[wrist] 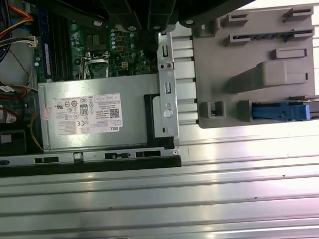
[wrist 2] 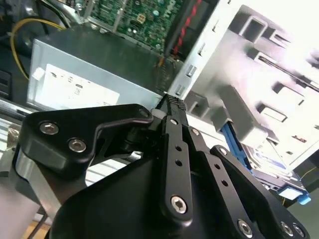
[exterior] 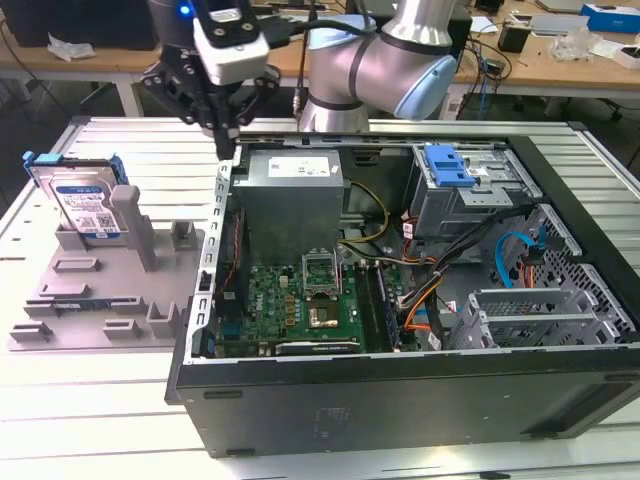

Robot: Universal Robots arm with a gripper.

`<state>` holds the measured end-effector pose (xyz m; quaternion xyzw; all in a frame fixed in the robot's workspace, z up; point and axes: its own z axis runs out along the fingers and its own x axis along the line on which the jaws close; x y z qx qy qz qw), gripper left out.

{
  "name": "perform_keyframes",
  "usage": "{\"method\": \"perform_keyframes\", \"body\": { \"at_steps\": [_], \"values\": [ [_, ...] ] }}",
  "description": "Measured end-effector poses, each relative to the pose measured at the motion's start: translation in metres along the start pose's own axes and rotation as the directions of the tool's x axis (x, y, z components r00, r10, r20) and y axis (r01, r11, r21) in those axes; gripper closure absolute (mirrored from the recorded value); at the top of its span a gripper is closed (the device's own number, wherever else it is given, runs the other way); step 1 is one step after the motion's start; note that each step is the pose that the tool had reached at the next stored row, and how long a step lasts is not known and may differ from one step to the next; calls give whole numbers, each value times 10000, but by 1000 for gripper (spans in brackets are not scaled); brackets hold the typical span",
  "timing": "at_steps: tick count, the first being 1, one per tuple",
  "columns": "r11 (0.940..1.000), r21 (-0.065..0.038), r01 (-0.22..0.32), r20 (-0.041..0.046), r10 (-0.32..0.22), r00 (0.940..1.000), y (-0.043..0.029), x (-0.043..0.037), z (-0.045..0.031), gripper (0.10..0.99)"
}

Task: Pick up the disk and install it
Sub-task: 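Reach for the disk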

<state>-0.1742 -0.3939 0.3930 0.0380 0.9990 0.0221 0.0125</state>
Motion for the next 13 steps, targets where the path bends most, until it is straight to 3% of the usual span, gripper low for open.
{"method": "perform_keyframes", "body": {
  "at_steps": [5,6,8,9,13],
  "values": [
    [10000,0,-3,0,3,10000,6,238,-1,980],
    [10000,0,-6,0,6,10000,7,319,-2,980],
    [10000,1,-6,0,6,10000,5,405,-2,980],
    [10000,1,-7,0,7,10000,3,500,-2,980],
    [10000,0,-10,1,10,10000,4,668,-3,980]
  ]
}}
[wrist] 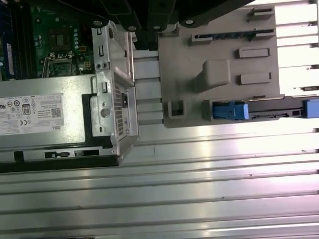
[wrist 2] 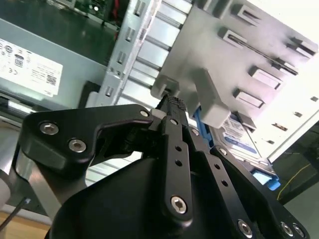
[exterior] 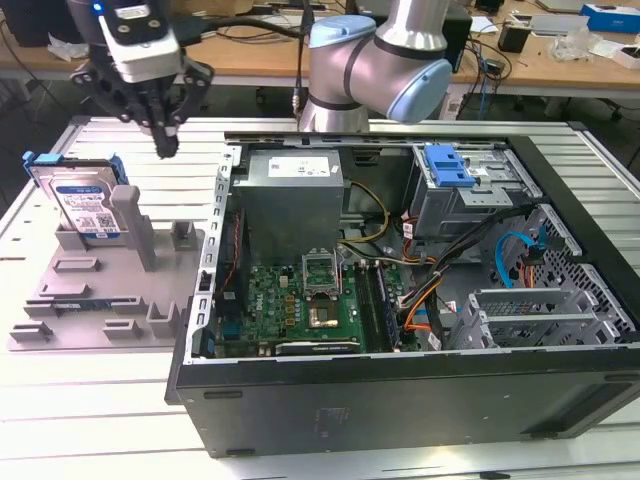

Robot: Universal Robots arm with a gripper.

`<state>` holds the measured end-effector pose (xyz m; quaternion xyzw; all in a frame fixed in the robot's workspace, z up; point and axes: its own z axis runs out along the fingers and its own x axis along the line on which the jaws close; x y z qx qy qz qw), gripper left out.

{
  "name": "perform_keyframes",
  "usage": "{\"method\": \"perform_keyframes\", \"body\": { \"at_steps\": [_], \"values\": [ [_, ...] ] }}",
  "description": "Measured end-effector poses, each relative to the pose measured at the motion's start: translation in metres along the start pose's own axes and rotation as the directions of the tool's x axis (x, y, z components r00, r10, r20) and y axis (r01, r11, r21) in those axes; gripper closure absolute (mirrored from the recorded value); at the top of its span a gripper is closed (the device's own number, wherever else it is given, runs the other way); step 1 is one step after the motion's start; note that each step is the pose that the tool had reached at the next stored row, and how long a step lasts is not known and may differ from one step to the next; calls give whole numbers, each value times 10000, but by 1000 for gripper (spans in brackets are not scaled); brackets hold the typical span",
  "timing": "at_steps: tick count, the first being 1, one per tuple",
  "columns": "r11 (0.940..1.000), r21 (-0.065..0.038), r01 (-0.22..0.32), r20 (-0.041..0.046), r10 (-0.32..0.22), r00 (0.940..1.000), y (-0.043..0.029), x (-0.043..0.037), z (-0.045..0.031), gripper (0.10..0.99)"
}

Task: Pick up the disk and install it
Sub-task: 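Reach for the disk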

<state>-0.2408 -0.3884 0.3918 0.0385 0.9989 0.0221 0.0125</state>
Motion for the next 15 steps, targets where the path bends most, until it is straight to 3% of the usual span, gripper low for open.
{"method": "perform_keyframes", "body": {
  "at_steps": [3,9,11,14,15],
  "values": [
    [10000,0,-31,1,31,10000,12,123,2,980],
    [10000,2,-96,2,96,10000,41,284,16,980],
    [9999,4,-102,0,102,9999,93,387,24,980],
    [9999,3,-101,0,101,9999,159,471,35,980],
    [9999,4,-100,-5,100,9999,231,530,45,980]
  ]
}}
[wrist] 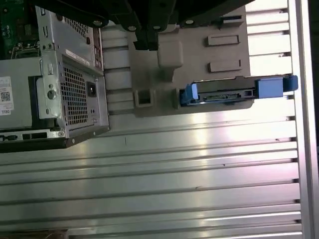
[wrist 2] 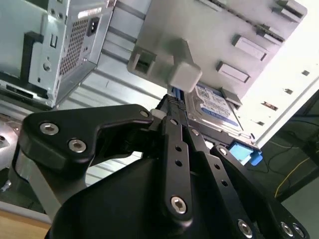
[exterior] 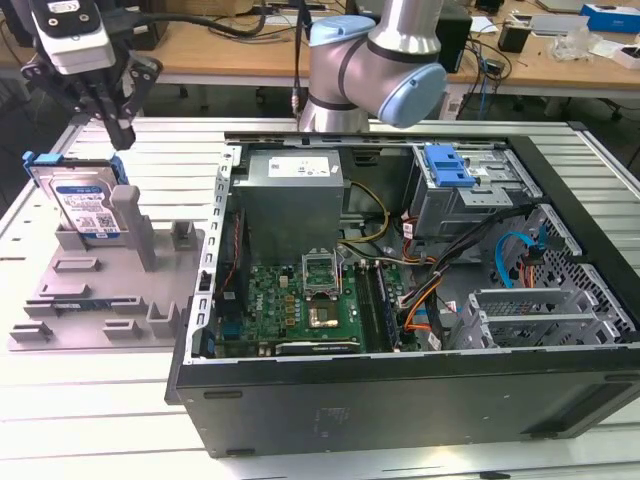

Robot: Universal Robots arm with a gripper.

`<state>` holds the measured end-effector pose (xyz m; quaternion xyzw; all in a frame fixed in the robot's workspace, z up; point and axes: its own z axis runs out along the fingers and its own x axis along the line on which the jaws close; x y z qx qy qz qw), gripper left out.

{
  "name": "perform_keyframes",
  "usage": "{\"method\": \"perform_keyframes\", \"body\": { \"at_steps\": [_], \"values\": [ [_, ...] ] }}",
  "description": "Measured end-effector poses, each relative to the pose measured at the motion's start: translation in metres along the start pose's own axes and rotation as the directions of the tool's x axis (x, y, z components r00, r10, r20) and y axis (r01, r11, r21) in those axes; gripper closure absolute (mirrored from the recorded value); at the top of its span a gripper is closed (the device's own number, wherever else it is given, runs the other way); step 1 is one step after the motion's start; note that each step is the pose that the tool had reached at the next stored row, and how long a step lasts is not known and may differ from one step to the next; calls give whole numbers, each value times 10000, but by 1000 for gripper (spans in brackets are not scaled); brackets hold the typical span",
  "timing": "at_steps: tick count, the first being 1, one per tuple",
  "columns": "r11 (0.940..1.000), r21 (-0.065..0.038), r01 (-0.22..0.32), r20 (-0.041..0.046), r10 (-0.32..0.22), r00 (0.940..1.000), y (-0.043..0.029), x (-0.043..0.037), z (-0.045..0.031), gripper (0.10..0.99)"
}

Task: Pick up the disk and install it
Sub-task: 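Reach for the disk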

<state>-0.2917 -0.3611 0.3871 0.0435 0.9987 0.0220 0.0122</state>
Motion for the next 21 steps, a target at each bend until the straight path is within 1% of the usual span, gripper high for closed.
{"method": "perform_keyframes", "body": {
  "at_steps": [1,5,6,7,9,12,13,14,21],
  "values": [
    [10000,0,-2,-4,2,10000,58,48,8,980],
    [10000,1,-2,-10,2,10000,170,154,26,980],
    [10000,0,-1,-11,1,10000,214,208,34,980],
    [10000,1,-3,-13,3,10000,243,255,39,980],
    [10000,1,-1,-12,1,10000,283,348,52,980],
    [10000,0,-4,-11,4,10000,327,509,73,980],
    [10000,1,-5,-11,5,10000,335,537,76,980],
    [10000,2,-6,-11,6,10000,340,547,77,980],
    [10000,5,-5,-11,5,10000,339,547,77,980]
  ]
}}
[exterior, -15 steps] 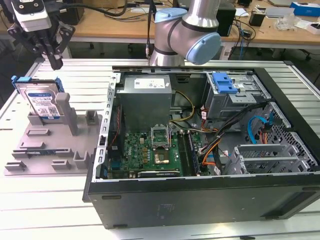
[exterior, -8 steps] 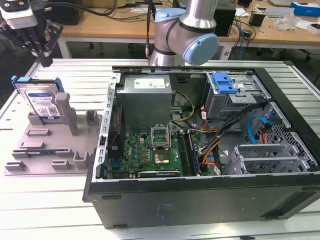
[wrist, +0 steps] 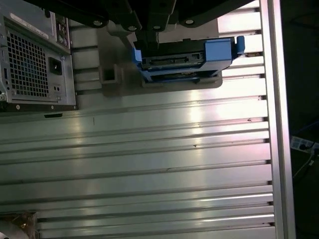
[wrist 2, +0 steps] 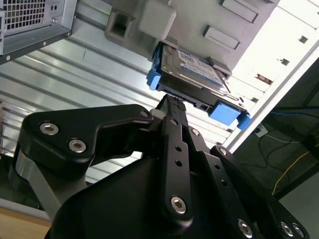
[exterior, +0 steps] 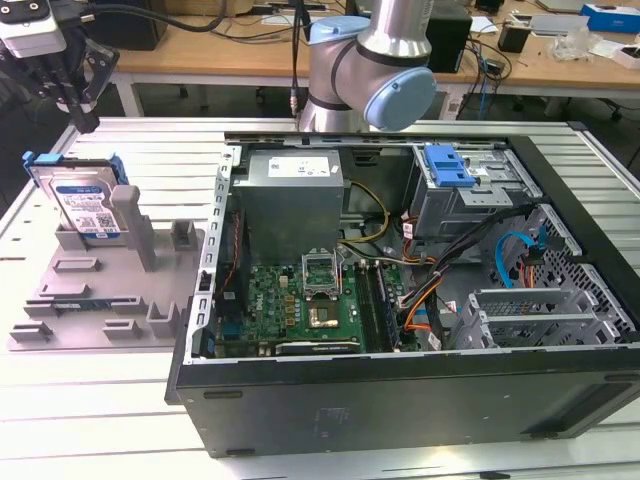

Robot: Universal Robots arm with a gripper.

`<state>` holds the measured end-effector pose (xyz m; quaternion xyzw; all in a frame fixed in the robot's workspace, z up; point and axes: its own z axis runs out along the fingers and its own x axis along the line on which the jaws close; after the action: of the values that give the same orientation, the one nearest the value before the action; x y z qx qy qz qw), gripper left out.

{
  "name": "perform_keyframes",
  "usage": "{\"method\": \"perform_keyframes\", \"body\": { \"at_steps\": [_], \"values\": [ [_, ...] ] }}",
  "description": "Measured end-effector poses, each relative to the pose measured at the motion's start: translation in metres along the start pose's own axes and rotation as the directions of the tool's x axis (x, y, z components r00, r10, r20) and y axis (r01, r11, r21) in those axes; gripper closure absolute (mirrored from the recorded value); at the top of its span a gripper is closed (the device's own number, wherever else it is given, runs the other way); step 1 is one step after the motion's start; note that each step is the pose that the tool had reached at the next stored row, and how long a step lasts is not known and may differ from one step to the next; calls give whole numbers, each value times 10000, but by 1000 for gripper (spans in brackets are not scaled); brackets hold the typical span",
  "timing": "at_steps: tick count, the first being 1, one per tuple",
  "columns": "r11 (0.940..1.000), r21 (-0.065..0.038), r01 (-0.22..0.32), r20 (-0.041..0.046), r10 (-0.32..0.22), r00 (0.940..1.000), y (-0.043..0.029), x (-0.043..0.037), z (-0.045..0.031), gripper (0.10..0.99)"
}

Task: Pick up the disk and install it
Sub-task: 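Reach for the disk, then pick up the disk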

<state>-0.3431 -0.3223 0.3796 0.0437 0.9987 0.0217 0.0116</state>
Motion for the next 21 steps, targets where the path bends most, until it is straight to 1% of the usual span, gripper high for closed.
{"method": "perform_keyframes", "body": {
  "at_steps": [14,15,17,19,21],
  "values": [
    [10000,10,32,-3,-32,10000,1,-1,0,980],
    [9999,8,134,-10,-134,9999,0,-2,0,980],
    [9986,-1,521,-42,-521,9986,0,-2,0,980],
    [9942,-14,1071,-97,-1071,9942,0,-2,0,980],
    [9891,-26,1474,-143,-1474,9890,0,-2,1,980]
  ]
}}
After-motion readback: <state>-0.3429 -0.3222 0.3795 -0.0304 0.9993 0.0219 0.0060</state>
